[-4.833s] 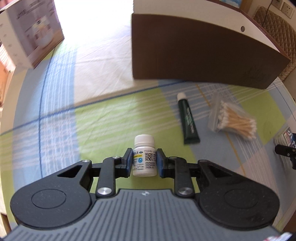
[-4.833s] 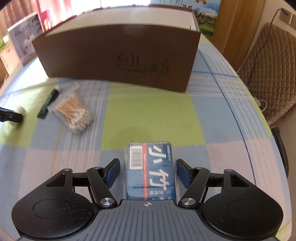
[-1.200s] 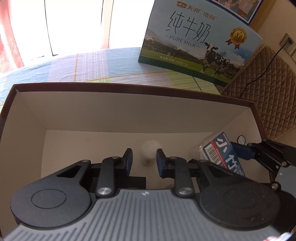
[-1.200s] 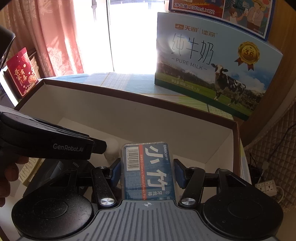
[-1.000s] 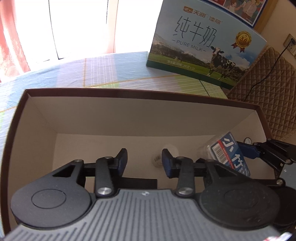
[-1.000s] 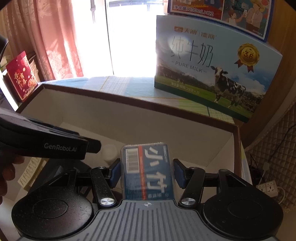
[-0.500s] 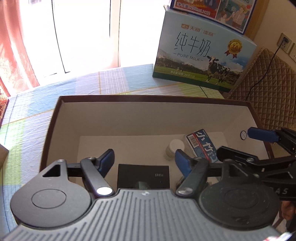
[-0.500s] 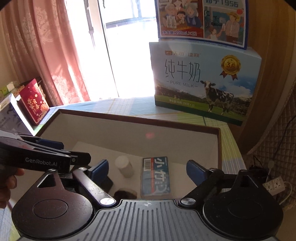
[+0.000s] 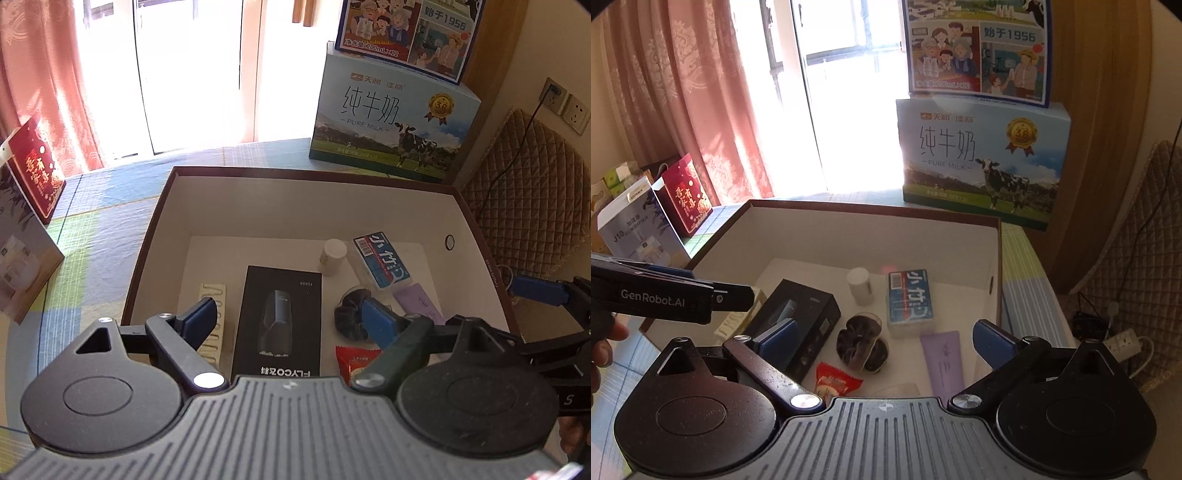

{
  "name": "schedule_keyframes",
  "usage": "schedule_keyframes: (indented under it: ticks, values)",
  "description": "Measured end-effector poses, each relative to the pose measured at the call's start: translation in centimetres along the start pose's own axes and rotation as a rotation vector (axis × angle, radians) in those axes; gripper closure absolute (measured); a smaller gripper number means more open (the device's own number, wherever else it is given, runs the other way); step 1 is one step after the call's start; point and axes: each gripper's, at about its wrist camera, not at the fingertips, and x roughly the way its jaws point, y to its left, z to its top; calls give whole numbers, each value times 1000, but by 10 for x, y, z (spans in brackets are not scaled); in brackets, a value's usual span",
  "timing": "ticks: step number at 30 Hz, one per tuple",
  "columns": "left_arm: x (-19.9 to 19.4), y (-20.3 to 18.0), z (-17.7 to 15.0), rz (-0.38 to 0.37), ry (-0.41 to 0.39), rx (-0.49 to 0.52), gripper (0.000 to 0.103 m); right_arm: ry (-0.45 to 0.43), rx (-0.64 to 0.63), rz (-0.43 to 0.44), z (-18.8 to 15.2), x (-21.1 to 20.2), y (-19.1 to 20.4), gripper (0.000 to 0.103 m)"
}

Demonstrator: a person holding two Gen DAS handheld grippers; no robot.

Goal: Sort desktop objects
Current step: 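Withdraw both tools from the brown box back over the table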

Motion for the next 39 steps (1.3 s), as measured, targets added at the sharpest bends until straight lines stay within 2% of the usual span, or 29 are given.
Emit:
schedule_keyframes:
  ticks: [7,22,39]
  values:
    - [-35,-1,-16,35,-32,-23,19,-34,46,-5,-9,-36,1,3]
    - [-103,-3,-70,34,-56,-20,17,-62,56,16,-42,-101,24,2]
    - [-159,0,-131,39,-59,-9,14,-23,-2,51,-94,-141,54,2]
